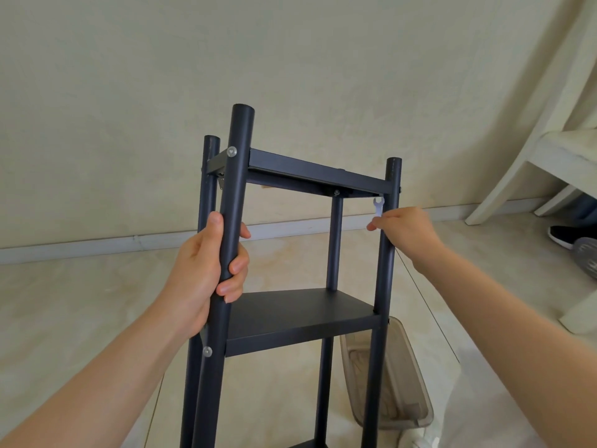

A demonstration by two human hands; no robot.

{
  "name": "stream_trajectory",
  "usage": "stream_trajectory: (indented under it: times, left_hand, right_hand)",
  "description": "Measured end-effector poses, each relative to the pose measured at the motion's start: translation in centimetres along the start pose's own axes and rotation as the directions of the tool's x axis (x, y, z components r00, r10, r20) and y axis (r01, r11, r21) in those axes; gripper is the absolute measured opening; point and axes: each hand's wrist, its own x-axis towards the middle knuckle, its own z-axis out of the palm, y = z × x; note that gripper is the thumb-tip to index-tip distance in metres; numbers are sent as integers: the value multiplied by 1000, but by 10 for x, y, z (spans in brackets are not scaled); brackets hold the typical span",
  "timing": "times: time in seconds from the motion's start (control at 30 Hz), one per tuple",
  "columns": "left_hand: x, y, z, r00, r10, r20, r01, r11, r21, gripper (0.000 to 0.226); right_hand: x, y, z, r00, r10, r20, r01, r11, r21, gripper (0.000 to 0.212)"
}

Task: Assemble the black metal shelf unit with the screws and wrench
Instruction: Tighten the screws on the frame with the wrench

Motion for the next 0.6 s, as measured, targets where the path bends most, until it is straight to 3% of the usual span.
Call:
stream_trajectory:
  times: [0.1, 0.17, 0.27, 0.4, 0.6]
  left_hand:
    - [2, -1, -1, 1000, 8, 2, -8, 1000, -3, 55]
    - [5, -1, -3, 1000, 18, -3, -18, 1000, 9, 57]
    - [10, -1, -9, 999, 44, -19, -43, 998, 35, 62]
    - [13, -1, -20, 996, 73, -58, -69, 996, 59, 69]
    - [21, 3, -33, 971, 206, -118, -184, 968, 172, 65]
  right_hand:
    - [3, -6, 5, 983, 148, 109, -159, 982, 99, 26]
    - [3, -6, 8, 981, 148, 129, -169, 971, 169, 14]
    - [1, -6, 8, 989, 97, 114, -127, 950, 287, 10]
    - [-5, -12, 10, 995, -53, 89, 18, 934, 356, 27]
    - [-16, -26, 17, 988, -153, -18, 148, 904, 401, 30]
